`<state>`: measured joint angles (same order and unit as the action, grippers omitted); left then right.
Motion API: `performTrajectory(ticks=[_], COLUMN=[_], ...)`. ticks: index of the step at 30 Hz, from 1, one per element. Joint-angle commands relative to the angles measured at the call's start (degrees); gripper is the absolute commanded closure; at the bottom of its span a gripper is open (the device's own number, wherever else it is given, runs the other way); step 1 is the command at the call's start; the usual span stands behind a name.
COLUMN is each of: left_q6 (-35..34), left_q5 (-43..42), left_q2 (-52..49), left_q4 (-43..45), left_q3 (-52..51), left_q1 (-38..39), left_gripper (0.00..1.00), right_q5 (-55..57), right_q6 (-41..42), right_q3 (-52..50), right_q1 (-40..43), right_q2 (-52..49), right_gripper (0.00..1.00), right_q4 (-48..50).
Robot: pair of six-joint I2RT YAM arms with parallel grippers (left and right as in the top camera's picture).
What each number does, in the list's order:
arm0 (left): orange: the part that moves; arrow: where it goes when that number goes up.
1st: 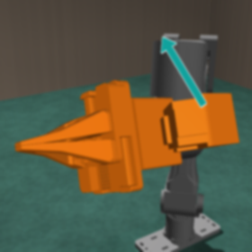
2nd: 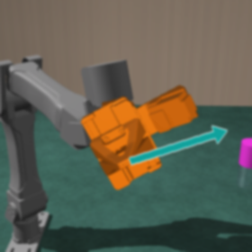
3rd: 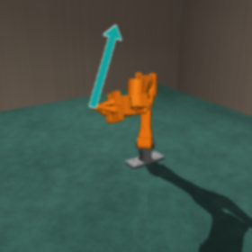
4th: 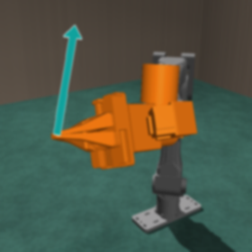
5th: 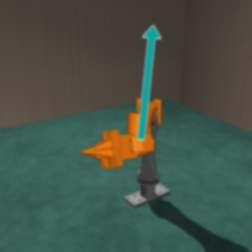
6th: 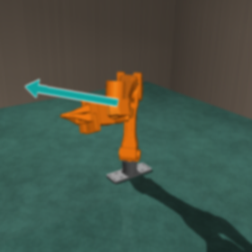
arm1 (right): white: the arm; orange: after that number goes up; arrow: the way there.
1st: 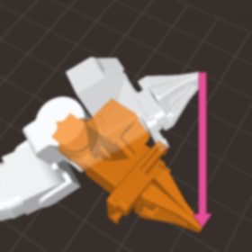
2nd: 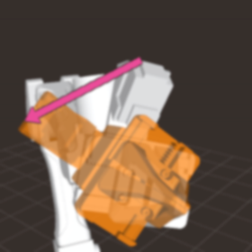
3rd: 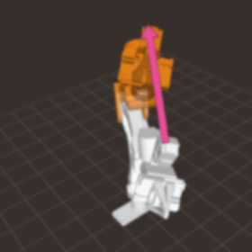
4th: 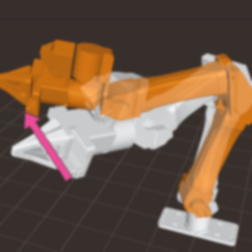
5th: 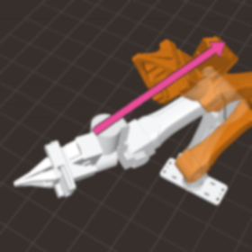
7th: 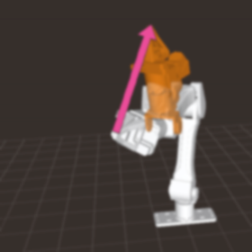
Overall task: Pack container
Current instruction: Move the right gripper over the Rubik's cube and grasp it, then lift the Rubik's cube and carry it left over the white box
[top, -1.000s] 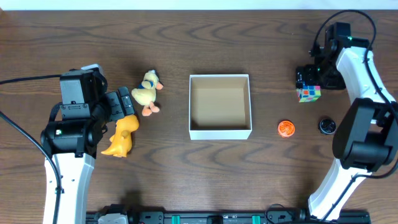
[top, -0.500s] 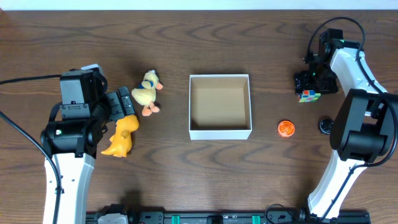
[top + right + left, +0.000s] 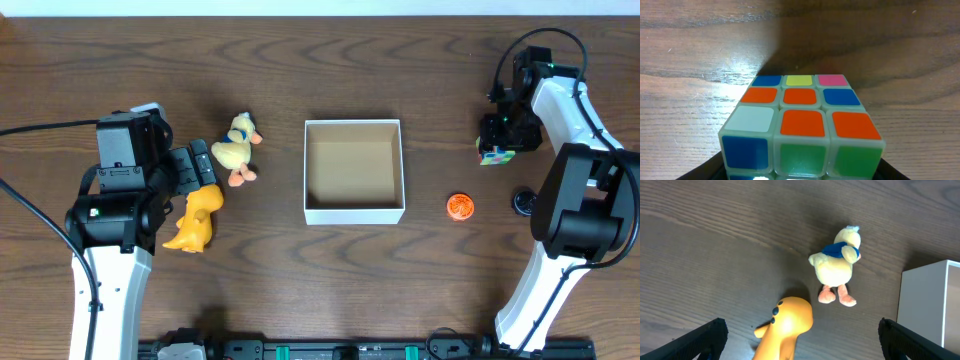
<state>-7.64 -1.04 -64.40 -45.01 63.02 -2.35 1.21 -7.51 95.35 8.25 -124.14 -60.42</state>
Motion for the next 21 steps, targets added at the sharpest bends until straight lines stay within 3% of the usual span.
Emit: performTrajectory(ticks=[1,6,9,11,21], left_q6=[0.5,0.5,0.5,0.5,0.5], left_q5=[0.7,0.7,0.7,0.7,0.7], left_q2=[0.0,0.0,0.0,0.0,0.0], left_q4=[-0.1,-0.1,-0.1,-0.1,0.4], left_q3=[1.3,1.3,1.3,1.3,1.3], left_q1=[0.1,0.1,0.1,0.1,0.1], left_gripper=[0.02,0.02,0.02,0.02,0.02], right_q5=[0.3,-0.1,-0.2,-0.2,-0.2], right_q6=[0.2,3.1,5.5,8.1,26.0], right_q3=[0.7,2.2,4.4,6.0,7.2], right_q1=[0.3,-0.5,-1.6,-2.9,-18.2], right_q2=[-0.1,3.7,8.8,12.8,25.9], right_gripper=[0.7,0.81,0.96,0.99,0.99], right_q4=[-0.5,-1.7,-2.4,-3.2,-3.7])
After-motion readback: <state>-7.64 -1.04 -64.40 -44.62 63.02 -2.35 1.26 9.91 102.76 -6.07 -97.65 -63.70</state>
